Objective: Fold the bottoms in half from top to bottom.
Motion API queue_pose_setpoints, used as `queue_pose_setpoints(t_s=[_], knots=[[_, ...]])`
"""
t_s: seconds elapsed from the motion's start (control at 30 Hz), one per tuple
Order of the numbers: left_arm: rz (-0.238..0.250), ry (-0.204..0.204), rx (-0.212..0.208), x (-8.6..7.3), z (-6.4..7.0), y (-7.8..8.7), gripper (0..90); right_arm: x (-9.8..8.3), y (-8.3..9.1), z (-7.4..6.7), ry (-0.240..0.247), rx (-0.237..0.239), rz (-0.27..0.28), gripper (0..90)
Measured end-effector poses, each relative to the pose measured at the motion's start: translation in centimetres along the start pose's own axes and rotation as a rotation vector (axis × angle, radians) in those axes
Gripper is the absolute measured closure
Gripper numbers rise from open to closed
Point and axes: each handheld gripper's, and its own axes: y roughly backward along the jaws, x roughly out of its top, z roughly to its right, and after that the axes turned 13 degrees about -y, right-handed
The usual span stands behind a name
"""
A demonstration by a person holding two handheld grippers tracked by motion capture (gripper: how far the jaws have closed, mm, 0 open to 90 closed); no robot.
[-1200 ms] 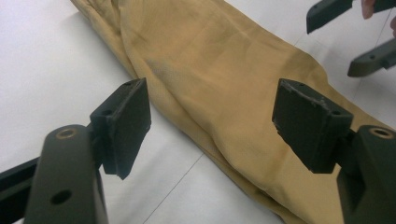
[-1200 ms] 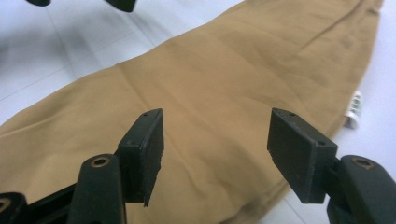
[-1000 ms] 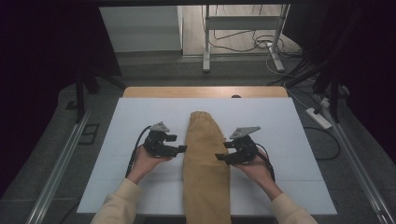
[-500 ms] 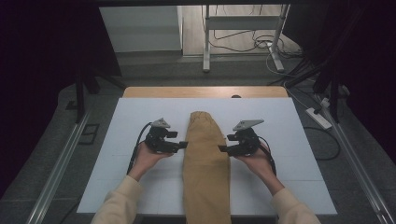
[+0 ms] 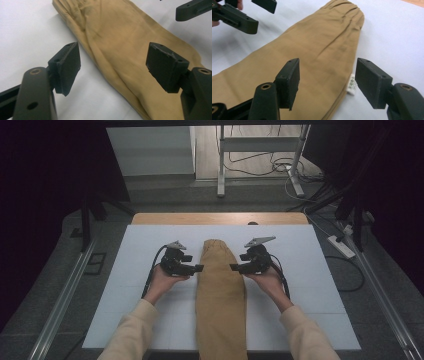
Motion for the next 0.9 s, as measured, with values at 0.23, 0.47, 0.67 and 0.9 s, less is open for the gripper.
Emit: queue_pose_setpoints(t_s=[0.23, 0.47, 0.67, 0.9], knots=[[-0.002, 0.027, 0.004, 0.2, -1.1, -0.6, 27.9, 0.8, -1.4, 1.0, -0.033, -0.016, -0.013, 36.7], [-0.006, 0.039, 0.004, 0.4, -1.6, -1.5, 27.6, 1.1, -2.2, 2.1, -0.066, -0.022, -0.005, 36.9], [-0.018, 0.033, 0.001, 0.6, -1.6, -2.3, 27.6, 1.0, -3.0, 2.5, -0.071, -0.033, -0.021, 36.9], [-0.036, 0.034, 0.006, 0.9, -1.8, -3.0, 27.9, 1.2, -4.0, 2.6, -0.064, -0.042, -0.043, 36.9]])
